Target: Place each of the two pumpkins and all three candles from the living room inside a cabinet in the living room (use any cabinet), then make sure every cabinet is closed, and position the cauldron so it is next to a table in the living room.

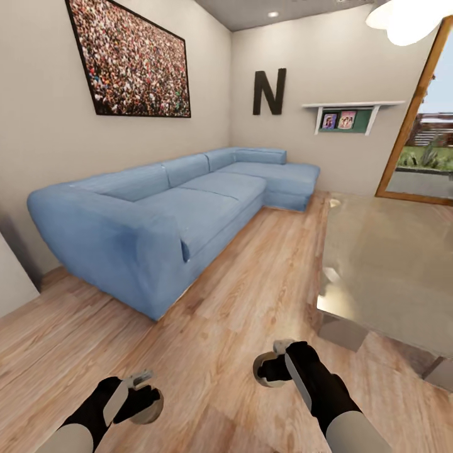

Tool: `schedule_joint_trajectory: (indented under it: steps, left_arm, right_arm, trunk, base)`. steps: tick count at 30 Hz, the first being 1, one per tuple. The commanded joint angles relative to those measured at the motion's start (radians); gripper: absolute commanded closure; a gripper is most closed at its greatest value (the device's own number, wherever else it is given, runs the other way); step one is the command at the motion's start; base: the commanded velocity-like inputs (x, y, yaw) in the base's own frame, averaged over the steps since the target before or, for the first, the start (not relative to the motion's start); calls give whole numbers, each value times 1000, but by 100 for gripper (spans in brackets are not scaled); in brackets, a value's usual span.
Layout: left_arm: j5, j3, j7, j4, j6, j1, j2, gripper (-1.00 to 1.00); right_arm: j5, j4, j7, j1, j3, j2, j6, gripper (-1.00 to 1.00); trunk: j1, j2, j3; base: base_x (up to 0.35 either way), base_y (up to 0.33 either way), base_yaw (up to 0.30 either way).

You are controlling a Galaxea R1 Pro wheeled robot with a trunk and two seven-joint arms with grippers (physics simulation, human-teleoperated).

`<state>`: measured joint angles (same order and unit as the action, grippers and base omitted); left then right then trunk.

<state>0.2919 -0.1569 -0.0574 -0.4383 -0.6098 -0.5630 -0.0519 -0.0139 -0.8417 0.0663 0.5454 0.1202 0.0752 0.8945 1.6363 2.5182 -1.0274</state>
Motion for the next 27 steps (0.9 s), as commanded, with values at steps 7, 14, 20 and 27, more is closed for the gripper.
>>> schedule_joint_trajectory:
  steps: [7, 14, 20, 27]
  left_arm:
    - [9, -14, -5, 14, -5, 0, -1, 100]
    - [6, -12, -8, 29, 53, 0, 4, 100]
    - [5, -12, -9, 44, 63, 0, 5, 100]
    - [6, -12, -9, 45, 64, 0, 8, 100]
  right_arm:
    - [-3, 0, 0, 1, 1, 0, 5, 100]
    - [-3, 1, 0, 1, -2, 0, 8, 100]
    - [-3, 1, 0, 1, -7, 0, 6, 100]
    - [-4, 1, 3, 1, -7, 0, 6, 100]
  trunk:
    - [0, 0, -1]
    - [0, 0, -1]
    - [0, 0, 3]
    - [0, 0, 10]
  base:
    - [-197, 0, -90]
    - [-306, 0, -217]
    - [-312, 0, -284]
    - [-312, 0, -249]
